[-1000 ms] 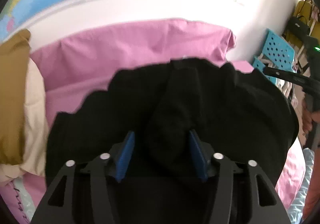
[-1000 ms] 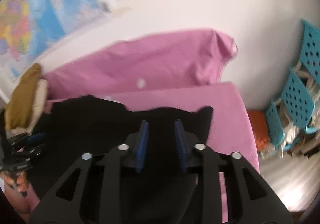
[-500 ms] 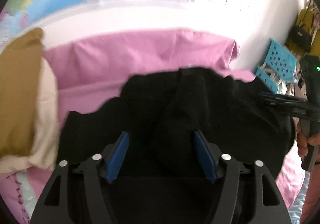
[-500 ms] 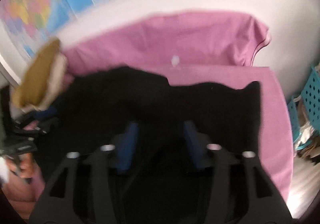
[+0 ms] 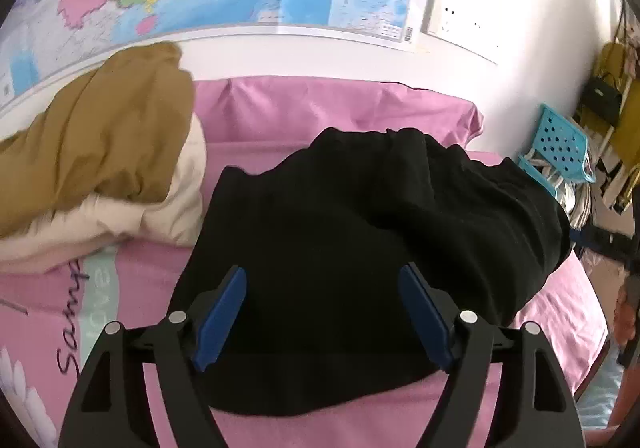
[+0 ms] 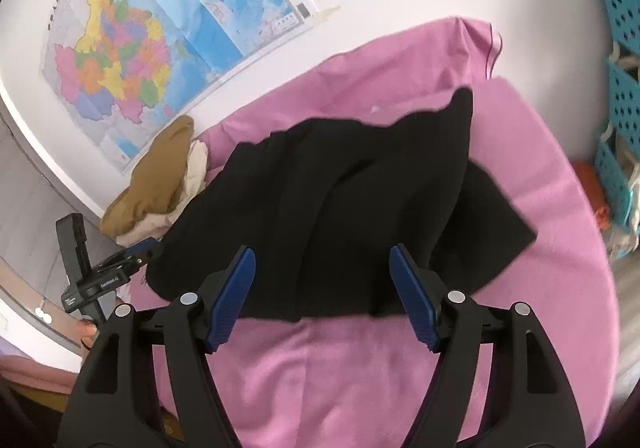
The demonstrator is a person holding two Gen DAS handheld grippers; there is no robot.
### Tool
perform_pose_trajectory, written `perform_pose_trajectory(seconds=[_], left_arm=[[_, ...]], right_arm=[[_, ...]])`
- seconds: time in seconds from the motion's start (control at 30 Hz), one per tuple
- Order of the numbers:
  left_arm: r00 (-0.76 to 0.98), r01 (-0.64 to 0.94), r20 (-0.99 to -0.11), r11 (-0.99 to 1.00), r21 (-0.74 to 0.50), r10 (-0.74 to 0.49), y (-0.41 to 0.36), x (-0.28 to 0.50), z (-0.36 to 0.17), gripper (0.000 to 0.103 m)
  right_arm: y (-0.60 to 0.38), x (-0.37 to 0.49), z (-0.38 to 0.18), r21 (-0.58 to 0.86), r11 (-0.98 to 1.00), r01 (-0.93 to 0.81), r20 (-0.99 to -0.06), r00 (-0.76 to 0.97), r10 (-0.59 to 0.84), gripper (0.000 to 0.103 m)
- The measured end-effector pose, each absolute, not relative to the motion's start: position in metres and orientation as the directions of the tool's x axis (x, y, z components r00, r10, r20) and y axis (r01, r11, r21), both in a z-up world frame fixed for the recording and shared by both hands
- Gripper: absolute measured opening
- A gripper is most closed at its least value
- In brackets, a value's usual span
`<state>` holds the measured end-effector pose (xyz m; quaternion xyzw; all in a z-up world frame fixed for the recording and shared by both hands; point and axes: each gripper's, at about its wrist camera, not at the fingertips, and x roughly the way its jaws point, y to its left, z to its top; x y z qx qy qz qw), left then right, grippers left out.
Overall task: Fold large clothes
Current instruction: 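Release the folded jacket and open both grippers above it, then grasp the folded black jacket bundle with both grippers and lift it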
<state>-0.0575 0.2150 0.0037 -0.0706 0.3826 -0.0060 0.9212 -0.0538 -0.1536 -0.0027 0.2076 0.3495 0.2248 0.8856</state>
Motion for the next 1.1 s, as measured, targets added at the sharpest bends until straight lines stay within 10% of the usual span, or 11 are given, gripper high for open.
perform_pose_trajectory(seconds=[0.33, 1.1], left_arm=[[0.689, -0.046, -0.720, 0.988, -0.149, -0.077, 0.215, -0.086, -0.008, 0.083], [0.514, 0.034, -0.684, 0.809, -0.586, -0.518, 0.217, -0.103, -0.059, 0.083]], right_arm=[[-0.139, -0.075, -0.029, 0.614, 0.751, -0.242, -0.514, 0.599, 0.614, 0.075], [-0.160, -0.050, -0.060, 0.748, 0.661, -0.062, -0.474, 0.647, 0.597, 0.088]])
